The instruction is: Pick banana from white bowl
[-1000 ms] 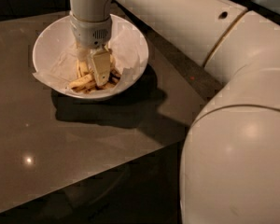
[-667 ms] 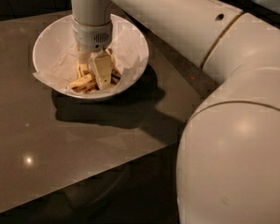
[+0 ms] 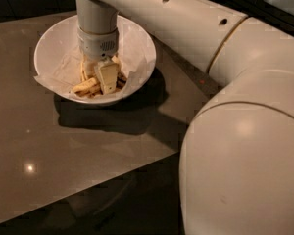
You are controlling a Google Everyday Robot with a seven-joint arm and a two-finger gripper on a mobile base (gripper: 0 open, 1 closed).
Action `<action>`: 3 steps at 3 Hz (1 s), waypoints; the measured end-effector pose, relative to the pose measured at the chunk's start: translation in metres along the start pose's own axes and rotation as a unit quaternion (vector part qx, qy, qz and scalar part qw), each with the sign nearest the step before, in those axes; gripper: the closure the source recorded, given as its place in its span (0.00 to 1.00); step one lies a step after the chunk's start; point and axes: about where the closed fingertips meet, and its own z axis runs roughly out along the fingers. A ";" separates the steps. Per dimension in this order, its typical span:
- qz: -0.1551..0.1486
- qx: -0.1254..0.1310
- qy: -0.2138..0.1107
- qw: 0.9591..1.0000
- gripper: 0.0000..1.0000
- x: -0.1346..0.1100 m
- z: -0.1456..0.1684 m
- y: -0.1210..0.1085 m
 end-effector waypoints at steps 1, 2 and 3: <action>0.000 0.007 -0.002 1.000 0.70 -0.001 0.001 -0.004; 0.000 0.007 -0.002 1.000 0.93 -0.001 0.001 -0.004; 0.008 0.012 0.009 1.000 1.00 -0.005 -0.005 -0.004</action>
Offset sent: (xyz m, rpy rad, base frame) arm 0.0027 0.0034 -0.0005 0.0111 -0.0087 -0.0013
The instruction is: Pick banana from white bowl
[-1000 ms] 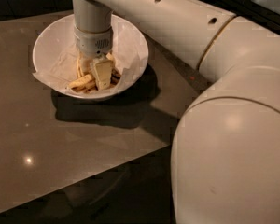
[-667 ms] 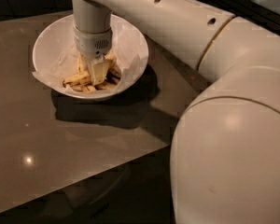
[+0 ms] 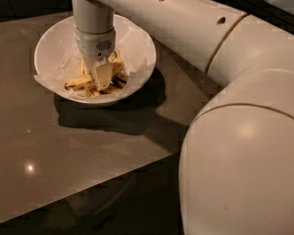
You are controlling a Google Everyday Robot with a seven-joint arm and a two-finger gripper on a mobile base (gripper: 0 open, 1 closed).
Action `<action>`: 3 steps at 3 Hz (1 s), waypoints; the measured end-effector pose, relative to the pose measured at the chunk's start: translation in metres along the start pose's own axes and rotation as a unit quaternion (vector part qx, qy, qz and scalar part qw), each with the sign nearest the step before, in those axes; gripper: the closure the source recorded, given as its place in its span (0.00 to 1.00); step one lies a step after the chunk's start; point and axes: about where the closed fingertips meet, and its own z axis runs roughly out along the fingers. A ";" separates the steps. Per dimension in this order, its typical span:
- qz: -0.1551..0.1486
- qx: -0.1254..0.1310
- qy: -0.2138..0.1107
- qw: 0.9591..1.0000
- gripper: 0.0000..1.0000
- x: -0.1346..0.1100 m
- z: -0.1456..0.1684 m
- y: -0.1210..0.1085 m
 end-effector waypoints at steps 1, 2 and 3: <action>0.025 0.022 0.016 0.999 1.00 -0.010 -0.025 0.015; 0.043 0.047 0.031 0.998 1.00 -0.027 -0.053 0.028; 0.043 0.047 0.031 0.998 1.00 -0.027 -0.053 0.028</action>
Offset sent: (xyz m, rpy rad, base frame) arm -0.0766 -0.0103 0.0826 -0.0479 -0.1182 -0.1465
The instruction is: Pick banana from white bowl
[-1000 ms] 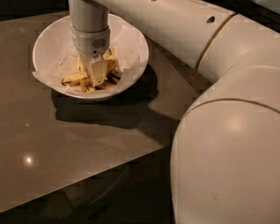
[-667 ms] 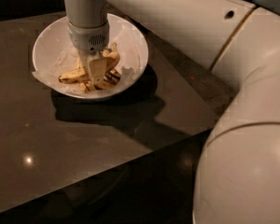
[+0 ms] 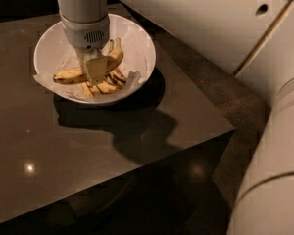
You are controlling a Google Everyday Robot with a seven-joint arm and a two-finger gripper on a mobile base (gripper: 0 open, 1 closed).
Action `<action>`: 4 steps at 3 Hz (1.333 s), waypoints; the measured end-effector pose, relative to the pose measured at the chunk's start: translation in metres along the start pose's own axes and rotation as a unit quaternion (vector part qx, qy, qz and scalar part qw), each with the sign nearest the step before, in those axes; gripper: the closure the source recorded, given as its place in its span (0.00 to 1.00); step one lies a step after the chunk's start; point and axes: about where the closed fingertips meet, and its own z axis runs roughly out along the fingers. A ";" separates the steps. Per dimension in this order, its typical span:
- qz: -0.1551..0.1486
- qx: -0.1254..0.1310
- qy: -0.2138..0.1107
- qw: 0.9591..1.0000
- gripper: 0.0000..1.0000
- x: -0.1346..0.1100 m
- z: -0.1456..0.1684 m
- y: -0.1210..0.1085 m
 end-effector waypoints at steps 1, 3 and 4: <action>-0.006 -0.004 -0.005 1.000 1.00 -0.009 -0.010 0.013; 0.013 0.014 -0.022 1.000 1.00 -0.033 -0.052 0.066; 0.054 0.017 -0.049 0.997 1.00 -0.058 -0.076 0.125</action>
Offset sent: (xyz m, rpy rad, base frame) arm -0.0975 -0.0248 0.0382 0.0090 0.0350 -0.0112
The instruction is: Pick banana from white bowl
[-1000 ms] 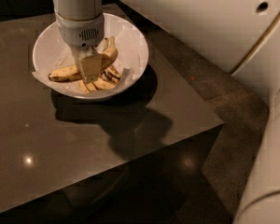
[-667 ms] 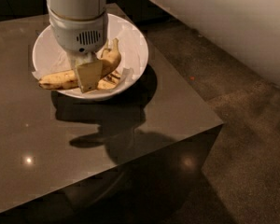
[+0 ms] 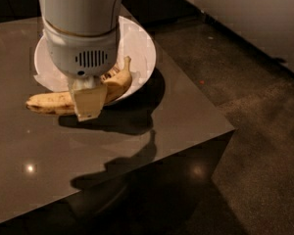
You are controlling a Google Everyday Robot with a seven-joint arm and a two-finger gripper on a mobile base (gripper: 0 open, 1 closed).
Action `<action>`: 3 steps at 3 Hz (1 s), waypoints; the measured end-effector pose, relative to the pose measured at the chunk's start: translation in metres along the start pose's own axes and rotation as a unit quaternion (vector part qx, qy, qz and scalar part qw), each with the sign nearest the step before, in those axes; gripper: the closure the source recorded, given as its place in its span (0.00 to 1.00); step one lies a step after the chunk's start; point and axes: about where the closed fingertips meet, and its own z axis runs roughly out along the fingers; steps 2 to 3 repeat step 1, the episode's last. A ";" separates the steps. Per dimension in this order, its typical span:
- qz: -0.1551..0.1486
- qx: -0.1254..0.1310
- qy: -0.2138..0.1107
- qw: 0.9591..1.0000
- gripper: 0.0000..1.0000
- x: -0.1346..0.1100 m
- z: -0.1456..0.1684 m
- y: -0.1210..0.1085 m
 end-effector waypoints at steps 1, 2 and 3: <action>-0.003 0.006 -0.003 1.000 1.00 -0.003 -0.004 0.000; -0.003 0.006 -0.003 1.000 1.00 -0.003 -0.004 0.000; -0.003 0.006 -0.003 1.000 1.00 -0.003 -0.004 0.000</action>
Offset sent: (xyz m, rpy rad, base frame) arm 0.0000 0.0000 0.0000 0.0000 0.0000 0.0000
